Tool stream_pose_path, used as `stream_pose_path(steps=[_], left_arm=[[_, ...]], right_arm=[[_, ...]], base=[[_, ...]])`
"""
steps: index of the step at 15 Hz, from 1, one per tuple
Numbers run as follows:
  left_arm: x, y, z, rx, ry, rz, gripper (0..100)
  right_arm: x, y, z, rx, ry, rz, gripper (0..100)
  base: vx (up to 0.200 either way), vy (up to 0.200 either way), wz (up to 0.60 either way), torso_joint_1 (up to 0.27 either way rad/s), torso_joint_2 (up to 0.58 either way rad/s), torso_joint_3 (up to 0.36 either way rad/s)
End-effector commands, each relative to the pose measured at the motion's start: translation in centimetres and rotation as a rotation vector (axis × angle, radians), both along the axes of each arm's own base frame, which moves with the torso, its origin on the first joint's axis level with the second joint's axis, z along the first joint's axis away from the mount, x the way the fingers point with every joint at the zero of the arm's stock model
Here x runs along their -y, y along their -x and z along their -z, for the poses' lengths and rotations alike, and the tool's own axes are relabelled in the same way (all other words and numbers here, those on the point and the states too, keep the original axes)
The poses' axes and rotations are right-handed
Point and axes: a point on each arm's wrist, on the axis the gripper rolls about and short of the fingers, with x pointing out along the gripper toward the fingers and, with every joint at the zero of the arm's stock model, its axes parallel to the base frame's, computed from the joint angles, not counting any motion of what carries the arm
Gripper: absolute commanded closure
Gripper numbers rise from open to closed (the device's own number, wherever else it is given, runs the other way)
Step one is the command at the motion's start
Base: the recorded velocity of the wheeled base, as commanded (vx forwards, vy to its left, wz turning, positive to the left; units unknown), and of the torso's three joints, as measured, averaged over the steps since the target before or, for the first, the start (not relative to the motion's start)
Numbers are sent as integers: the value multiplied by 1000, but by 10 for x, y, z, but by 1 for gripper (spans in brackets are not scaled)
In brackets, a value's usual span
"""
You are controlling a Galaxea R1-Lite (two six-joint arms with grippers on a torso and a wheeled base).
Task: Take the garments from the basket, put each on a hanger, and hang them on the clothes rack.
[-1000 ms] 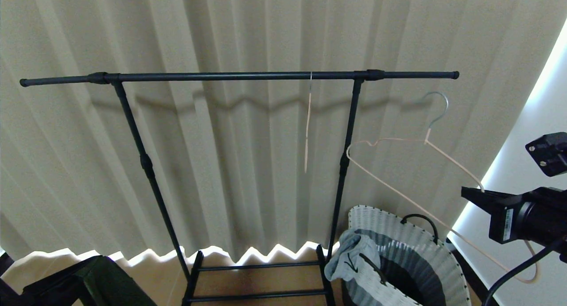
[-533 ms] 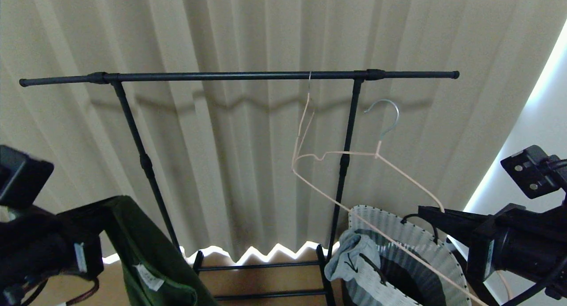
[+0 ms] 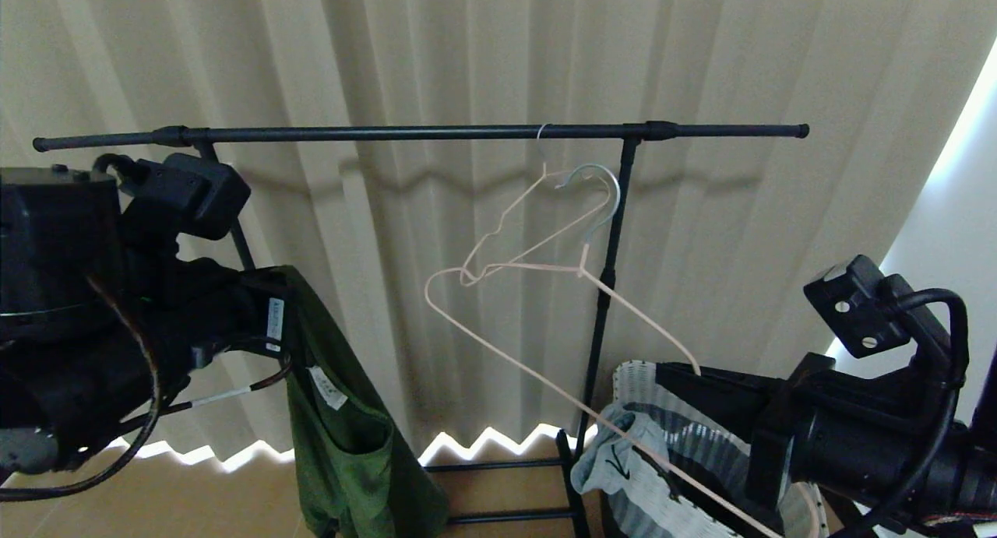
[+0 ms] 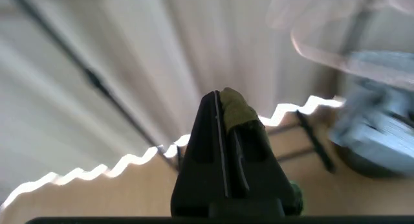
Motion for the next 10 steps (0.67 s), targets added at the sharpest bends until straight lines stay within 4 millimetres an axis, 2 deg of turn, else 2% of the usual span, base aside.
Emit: stream_pose_path(steps=[1, 4, 6, 10], left_arm=[[9, -17, 6, -28, -18, -7, 100], [12, -31, 8, -38, -22, -28, 100], [8, -42, 12, -44, -25, -63, 100], [2, -55, 17, -28, -11, -132, 100]], right_arm=[[-7, 1, 4, -15, 15, -29, 100], [-13, 8, 2, -12, -5, -70, 100], [-17, 11, 0, -22, -72, -75, 100], [-20, 11, -1, -26, -90, -114, 100]], base=[[0, 0, 0, 0, 0, 0], [0, 0, 0, 0, 0, 0], [0, 0, 0, 0, 0, 0], [0, 0, 0, 0, 0, 0]])
